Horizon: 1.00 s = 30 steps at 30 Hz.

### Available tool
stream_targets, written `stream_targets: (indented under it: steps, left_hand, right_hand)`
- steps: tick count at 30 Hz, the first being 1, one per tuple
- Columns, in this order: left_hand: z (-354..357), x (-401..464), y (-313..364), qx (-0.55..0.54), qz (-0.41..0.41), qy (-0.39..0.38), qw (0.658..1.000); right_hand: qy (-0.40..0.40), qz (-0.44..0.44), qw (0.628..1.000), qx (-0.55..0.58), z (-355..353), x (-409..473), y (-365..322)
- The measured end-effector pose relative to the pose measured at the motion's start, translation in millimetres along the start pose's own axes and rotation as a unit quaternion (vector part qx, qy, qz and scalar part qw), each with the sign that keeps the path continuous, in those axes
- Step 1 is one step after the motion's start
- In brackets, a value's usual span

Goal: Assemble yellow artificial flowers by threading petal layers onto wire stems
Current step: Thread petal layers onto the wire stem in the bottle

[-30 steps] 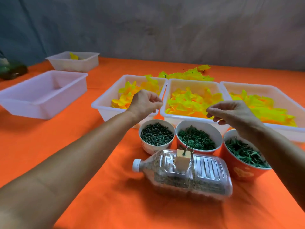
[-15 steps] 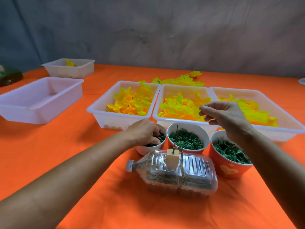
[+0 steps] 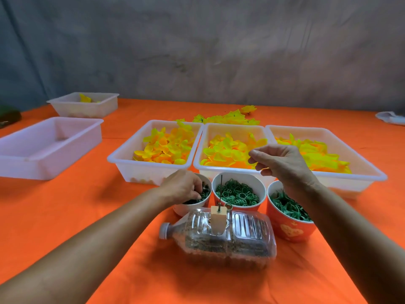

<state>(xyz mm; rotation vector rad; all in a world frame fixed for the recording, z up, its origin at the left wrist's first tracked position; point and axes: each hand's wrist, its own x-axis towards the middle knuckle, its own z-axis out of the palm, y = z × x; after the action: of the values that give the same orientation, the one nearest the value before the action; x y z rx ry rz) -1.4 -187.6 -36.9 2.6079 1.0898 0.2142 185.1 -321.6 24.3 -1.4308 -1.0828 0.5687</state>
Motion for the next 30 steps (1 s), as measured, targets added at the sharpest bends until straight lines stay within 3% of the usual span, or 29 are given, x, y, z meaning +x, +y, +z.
stream_targets:
  steps: [6,9,15,23,30]
  left_hand:
    - [2,-2,-1,-0.048,-0.026,0.044,0.998]
    - [-2,-6,-8,-0.129,-0.039,0.078,0.988]
    - [-11,-15,-13,-0.385,-0.073,0.099,0.915]
    - [-35,-28,22,-0.516,0.005,0.197,0.834]
    - [-36,-40,62,-0.555,0.085,0.252,0.788]
  right_hand:
    - [0.000,0.008,1.000,-0.004,3,-4,-1]
    - [-0.003,0.009,1.000,-0.007,5,-6,-1]
    - [0.002,0.011,1.000,-0.003,9,-6,-2]
    - [-0.041,-0.025,0.999,-0.011,19,-13,-16]
    - [-0.084,-0.026,0.995,0.035,39,-28,-26]
